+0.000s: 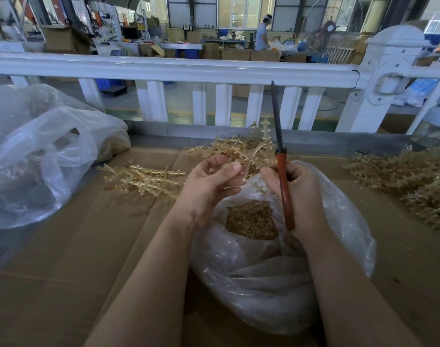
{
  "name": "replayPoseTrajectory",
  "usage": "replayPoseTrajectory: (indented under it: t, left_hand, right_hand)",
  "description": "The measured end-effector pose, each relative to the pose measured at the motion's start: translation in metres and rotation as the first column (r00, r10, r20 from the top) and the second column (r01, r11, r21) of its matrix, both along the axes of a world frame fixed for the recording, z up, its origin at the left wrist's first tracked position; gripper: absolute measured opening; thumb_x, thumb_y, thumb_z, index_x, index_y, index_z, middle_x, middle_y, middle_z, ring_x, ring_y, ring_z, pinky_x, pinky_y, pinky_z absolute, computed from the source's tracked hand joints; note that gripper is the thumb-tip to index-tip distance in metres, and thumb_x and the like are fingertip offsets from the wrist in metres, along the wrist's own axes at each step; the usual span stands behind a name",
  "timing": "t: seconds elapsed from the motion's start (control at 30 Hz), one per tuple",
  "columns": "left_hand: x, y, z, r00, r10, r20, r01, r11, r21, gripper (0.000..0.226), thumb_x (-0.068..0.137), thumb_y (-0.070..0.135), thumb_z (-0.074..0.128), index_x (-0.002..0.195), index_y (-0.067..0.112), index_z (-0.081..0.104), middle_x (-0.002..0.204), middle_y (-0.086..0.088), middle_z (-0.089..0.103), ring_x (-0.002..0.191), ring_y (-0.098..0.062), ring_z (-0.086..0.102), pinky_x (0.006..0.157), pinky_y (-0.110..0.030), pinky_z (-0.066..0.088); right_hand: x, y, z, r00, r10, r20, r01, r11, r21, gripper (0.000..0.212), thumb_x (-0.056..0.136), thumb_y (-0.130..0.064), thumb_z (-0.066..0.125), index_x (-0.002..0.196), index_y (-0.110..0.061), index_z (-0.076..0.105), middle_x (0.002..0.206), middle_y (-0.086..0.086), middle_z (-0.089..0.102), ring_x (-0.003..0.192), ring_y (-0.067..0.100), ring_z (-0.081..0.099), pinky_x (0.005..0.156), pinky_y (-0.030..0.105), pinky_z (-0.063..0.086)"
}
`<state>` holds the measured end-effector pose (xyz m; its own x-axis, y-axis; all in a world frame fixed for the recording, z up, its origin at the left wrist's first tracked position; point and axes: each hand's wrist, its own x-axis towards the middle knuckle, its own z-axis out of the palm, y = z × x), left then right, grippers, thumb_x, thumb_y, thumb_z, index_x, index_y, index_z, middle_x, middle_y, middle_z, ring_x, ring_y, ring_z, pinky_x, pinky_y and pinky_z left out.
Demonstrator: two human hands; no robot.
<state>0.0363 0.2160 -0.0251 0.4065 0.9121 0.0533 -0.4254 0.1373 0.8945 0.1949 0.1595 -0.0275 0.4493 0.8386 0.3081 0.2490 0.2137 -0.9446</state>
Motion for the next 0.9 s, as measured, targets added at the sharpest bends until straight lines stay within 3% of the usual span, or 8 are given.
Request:
replayPoseTrajectory:
  t: [0.2,0.3,0.37,0.5,0.6,0.73,0.83,0.9]
  left_hand:
    - [0.001,-0.004,-0.001,0.957,-0.139,-0.255,0.158,0.986,0.055,0.035,0.073,0.031,0.073,0.099,0.009,0.068,0.098,-0.013,0.075,0.067,-0.011,0.064,0.064,-0.02,0.054]
    - [0.004,-0.01,-0.001,0.945,-0.157,-0.288,0.206,0.968,0.147,0.03,0.074,0.027,0.075,0.098,0.009,0.071,0.092,-0.02,0.064,0.069,-0.015,0.053,0.068,-0.027,0.043]
    - [0.007,-0.012,0.0,0.951,-0.131,-0.279,0.183,0.968,0.172,0.026,0.075,0.022,0.075,0.097,0.008,0.071,0.089,-0.022,0.059,0.066,-0.014,0.051,0.067,-0.029,0.041]
    - [0.011,-0.014,0.001,0.959,-0.067,-0.276,0.115,0.98,0.162,0.004,0.071,0.024,0.075,0.072,0.02,0.076,0.092,-0.02,0.07,0.069,-0.011,0.062,0.075,-0.032,0.049]
    - [0.01,-0.011,0.0,0.973,-0.05,-0.227,0.091,0.981,0.173,0.011,0.08,0.02,0.072,0.069,0.019,0.075,0.083,-0.008,0.074,0.068,-0.011,0.066,0.075,-0.029,0.054]
    - [0.008,-0.007,0.001,0.991,0.092,-0.097,-0.072,0.979,0.192,0.021,0.092,0.007,0.063,0.074,0.013,0.072,0.077,-0.007,0.074,0.065,-0.014,0.069,0.066,-0.024,0.056]
    - [0.006,-0.005,0.0,0.983,0.185,-0.01,-0.181,0.972,0.148,0.016,0.093,0.005,0.062,0.078,0.009,0.064,0.075,-0.008,0.073,0.067,-0.017,0.071,0.067,-0.026,0.058]
    - [0.005,-0.003,-0.001,0.975,0.219,0.045,-0.222,0.967,0.124,0.017,0.093,0.004,0.062,0.077,0.01,0.062,0.075,-0.007,0.073,0.069,-0.017,0.072,0.069,-0.027,0.059]
  right_hand:
    - [0.001,-0.005,0.007,0.989,0.046,-0.139,-0.037,0.997,0.063,0.019,0.094,-0.014,0.068,0.077,-0.008,0.065,0.058,0.0,0.058,0.042,0.001,0.048,0.045,0.009,0.037]
    - [0.0,-0.006,0.008,0.986,0.081,-0.144,-0.073,0.995,0.061,0.025,0.096,-0.011,0.064,0.072,-0.007,0.061,0.049,-0.006,0.052,0.038,0.003,0.046,0.042,0.01,0.036]
    - [0.0,-0.007,0.009,0.983,0.109,-0.146,-0.102,0.993,0.057,0.028,0.097,-0.011,0.062,0.07,-0.005,0.059,0.044,-0.007,0.048,0.036,0.004,0.046,0.041,0.01,0.035]
    - [0.001,-0.008,0.009,0.975,0.16,-0.157,-0.148,0.985,0.082,0.028,0.098,-0.01,0.061,0.071,-0.002,0.058,0.043,-0.009,0.047,0.037,0.002,0.045,0.042,0.009,0.036]
    - [0.001,-0.006,0.007,0.982,0.138,-0.125,-0.13,0.989,0.071,0.025,0.096,-0.015,0.066,0.076,-0.001,0.06,0.05,-0.006,0.051,0.038,0.003,0.046,0.042,0.009,0.036]
    - [0.005,-0.004,0.003,0.982,0.149,-0.118,-0.143,0.988,0.058,0.033,0.09,-0.032,0.072,0.075,-0.006,0.057,0.057,0.001,0.05,0.044,0.007,0.045,0.049,0.018,0.039]
    - [0.008,0.0,-0.002,0.997,0.047,0.061,-0.048,0.999,0.014,0.049,0.074,-0.06,0.072,0.071,-0.013,0.059,0.058,-0.004,0.051,0.052,0.008,0.049,0.058,0.027,0.043]
    - [0.01,0.002,-0.006,0.979,0.004,0.205,-0.001,1.0,-0.013,0.046,0.077,-0.062,0.076,0.071,-0.019,0.061,0.057,-0.011,0.054,0.054,0.001,0.052,0.061,0.028,0.044]
